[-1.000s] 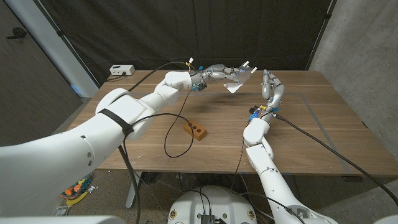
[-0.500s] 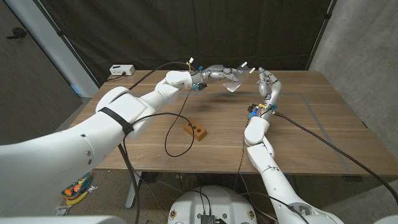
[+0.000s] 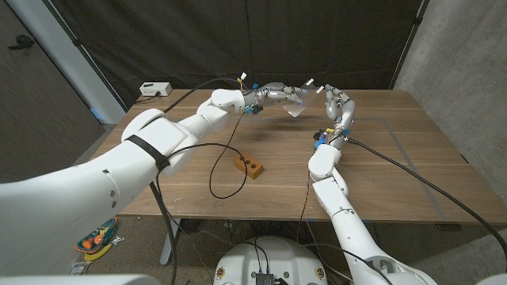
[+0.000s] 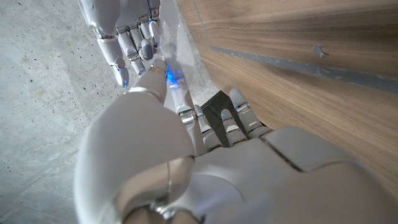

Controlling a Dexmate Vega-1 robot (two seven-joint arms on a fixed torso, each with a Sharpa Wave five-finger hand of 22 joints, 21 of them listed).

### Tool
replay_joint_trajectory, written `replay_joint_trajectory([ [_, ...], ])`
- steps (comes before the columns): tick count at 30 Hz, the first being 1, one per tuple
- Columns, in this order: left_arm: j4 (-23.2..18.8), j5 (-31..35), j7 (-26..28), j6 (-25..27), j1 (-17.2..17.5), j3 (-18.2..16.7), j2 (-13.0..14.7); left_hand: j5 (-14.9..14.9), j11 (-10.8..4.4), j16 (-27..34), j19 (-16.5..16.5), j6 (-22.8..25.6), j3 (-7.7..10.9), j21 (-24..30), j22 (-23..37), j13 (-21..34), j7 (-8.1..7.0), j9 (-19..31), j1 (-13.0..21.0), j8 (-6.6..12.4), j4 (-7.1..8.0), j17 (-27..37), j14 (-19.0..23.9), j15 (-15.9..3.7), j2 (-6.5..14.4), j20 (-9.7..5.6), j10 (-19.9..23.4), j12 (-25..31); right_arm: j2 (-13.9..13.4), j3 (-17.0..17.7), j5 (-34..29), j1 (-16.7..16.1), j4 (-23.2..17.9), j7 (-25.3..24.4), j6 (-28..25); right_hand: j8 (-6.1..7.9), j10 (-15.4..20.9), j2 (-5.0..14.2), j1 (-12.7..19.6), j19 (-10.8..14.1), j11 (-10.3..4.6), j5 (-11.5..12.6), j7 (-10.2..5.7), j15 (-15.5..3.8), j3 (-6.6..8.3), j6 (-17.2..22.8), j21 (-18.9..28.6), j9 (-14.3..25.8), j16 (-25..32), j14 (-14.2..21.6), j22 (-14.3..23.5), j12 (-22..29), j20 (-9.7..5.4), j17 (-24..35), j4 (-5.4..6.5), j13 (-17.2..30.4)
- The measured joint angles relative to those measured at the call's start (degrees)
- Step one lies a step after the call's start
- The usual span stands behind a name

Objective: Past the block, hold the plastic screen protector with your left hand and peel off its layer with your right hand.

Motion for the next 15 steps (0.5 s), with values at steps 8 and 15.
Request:
replay_joint_trajectory([
  [8,0.0,-0.1,0.2,0.3,-0.1,0.2,0.1,0.0,0.00,0.0,0.0,-0.2,0.00,0.0,0.0,0.0,-0.21,-0.1,0.0,-0.03,0.00,0.0,0.0,0.00,0.0,0.00,0.0,0.0,-1.3,-1.2,0.4,0.1,-1.3,1.9,-2.2,1.04,2.0,0.69,0.7,0.7,-0.28,0.4,-0.49,-0.09,-0.13,4.2,0.0,-0.3,0.9,0.5,0.0,1.1,0.10,0.1,-0.48,-0.2],
  [15,0.1,-0.1,0.7,0.7,-0.3,0.5,0.0,0.0,0.00,0.0,0.0,-0.2,0.00,0.0,0.0,0.0,-0.21,-0.1,0.0,-0.05,0.00,0.0,0.0,0.00,0.0,0.00,0.0,0.0,-2.6,-1.8,1.9,-0.2,-2.7,4.8,-2.5,1.27,2.0,0.94,1.4,0.7,-0.28,0.4,-0.57,-0.09,0.28,4.9,0.0,-0.3,1.2,0.5,0.0,1.5,0.10,0.2,-0.88,0.1],
])
